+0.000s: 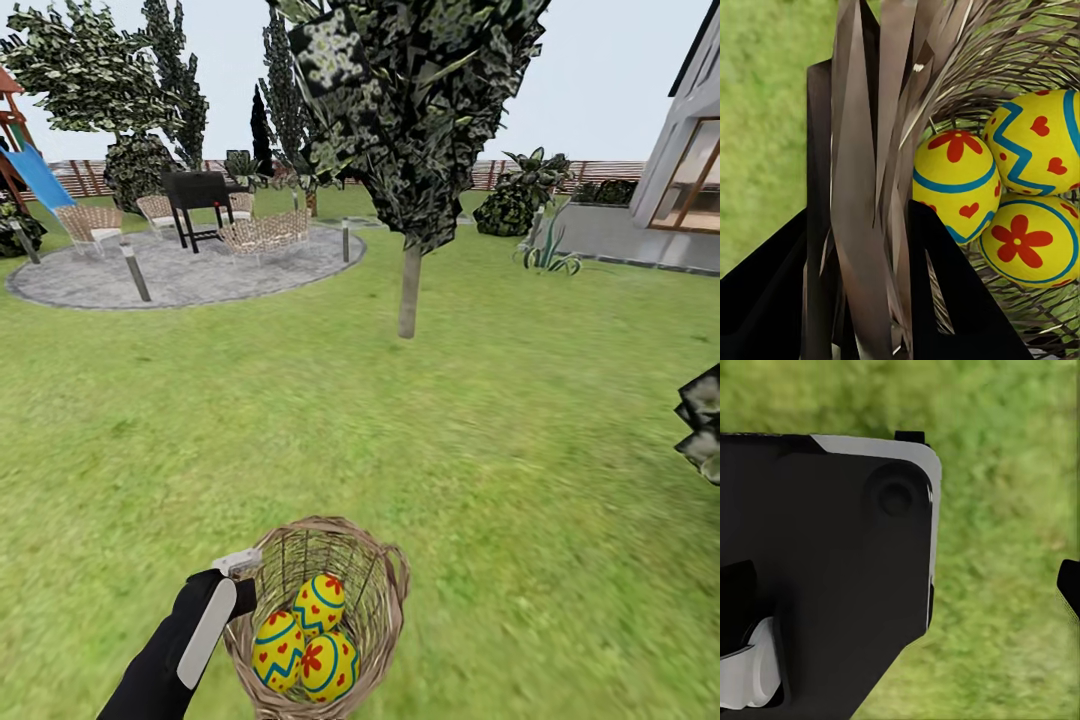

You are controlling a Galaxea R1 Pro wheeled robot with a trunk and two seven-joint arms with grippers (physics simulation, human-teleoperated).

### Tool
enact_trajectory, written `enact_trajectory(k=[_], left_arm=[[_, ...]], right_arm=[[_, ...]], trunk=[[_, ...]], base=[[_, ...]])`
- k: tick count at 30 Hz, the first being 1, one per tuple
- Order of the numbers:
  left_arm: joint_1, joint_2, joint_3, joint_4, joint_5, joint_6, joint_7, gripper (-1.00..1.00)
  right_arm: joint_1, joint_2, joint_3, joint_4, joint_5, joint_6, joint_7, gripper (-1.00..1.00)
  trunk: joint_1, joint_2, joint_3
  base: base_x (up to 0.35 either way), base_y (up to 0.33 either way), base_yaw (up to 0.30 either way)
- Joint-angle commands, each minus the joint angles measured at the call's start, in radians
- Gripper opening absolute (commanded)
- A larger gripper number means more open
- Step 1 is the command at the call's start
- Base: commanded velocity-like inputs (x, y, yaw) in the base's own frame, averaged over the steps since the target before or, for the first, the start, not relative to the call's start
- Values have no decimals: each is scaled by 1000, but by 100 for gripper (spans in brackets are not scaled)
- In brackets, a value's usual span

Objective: Take the three Easter eggs out of the wicker basket on the lawn in the garden, then place them on the lawn next to a single tree (choose any tree) so that all three eggs are next to the same tree and none are left in the basket.

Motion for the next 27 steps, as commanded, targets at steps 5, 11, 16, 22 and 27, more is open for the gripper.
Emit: enact_trajectory(k=[5, 11, 16, 22, 27], left_arm=[[0, 0, 0, 0, 3, -2, -1, -100], [0, 0, 0, 0, 3, -2, -1, -100], [0, 0, 0, 0, 3, -2, -1, -100], [0, 0, 0, 0, 3, -2, -1, -100], [0, 0, 0, 0, 3, -2, -1, -100]], right_arm=[[0, 0, 0, 0, 0, 0, 0, 100], [0, 0, 0, 0, 0, 0, 0, 100], [0, -2, 0, 0, -3, 0, 0, 100], [0, 0, 0, 1, -2, 0, 0, 100], [0, 0, 1, 2, -2, 0, 0, 100]], trunk=[[0, 0, 0], [0, 0, 0], [0, 0, 0], [0, 0, 0], [0, 0, 0]], base=[[331, 0, 0], [331, 0, 0], [331, 0, 0], [331, 0, 0], [331, 0, 0]])
